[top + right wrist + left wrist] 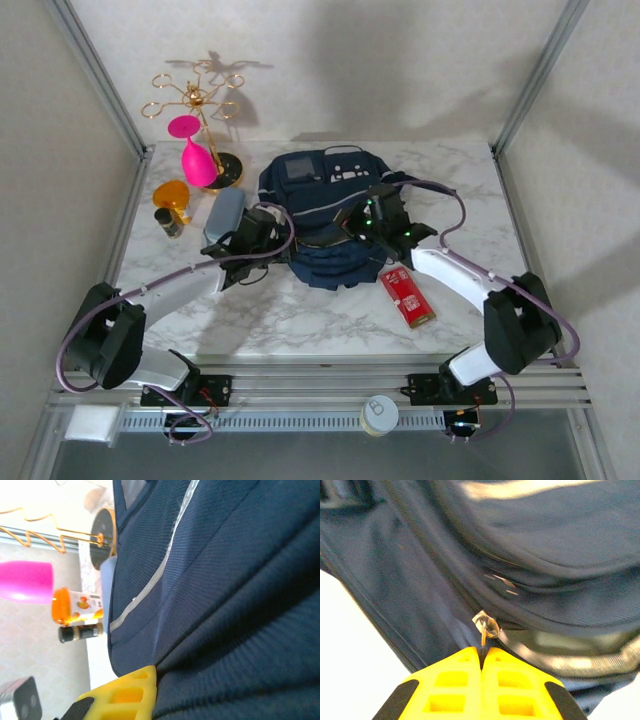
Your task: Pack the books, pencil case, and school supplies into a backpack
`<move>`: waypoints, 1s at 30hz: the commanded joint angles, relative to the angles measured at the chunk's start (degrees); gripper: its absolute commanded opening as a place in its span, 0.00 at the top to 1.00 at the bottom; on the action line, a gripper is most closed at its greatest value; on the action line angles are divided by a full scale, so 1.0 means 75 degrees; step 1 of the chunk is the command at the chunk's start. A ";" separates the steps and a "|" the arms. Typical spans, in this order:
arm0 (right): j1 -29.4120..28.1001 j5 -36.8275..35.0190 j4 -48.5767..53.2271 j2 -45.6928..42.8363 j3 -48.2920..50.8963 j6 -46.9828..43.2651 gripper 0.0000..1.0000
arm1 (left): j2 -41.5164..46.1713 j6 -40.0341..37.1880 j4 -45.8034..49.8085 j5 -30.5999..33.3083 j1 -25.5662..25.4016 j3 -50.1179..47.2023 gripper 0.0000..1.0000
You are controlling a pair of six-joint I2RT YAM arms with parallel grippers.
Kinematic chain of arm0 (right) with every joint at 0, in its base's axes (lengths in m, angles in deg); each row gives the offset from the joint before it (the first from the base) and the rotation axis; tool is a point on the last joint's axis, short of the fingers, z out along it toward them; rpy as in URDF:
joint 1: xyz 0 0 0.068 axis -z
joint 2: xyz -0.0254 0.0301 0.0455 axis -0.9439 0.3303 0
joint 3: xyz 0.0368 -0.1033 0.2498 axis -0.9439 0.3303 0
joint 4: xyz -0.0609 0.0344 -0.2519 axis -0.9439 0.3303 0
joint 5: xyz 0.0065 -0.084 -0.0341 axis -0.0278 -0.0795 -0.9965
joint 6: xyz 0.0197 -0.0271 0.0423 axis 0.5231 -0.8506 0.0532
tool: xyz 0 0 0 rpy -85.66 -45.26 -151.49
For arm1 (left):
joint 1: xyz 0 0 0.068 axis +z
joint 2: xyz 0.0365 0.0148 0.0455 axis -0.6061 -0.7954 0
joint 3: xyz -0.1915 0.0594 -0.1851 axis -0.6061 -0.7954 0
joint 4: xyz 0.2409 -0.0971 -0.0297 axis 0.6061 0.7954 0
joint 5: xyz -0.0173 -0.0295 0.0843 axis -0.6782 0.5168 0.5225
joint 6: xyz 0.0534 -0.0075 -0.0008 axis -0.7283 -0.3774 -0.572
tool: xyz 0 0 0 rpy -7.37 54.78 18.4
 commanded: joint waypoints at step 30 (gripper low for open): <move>0.0610 0.0083 0.1389 -0.2025 0.0319 -0.2361 0.25 | -0.1918 -0.1312 0.2249 0.2691 0.2474 0.2354 0.15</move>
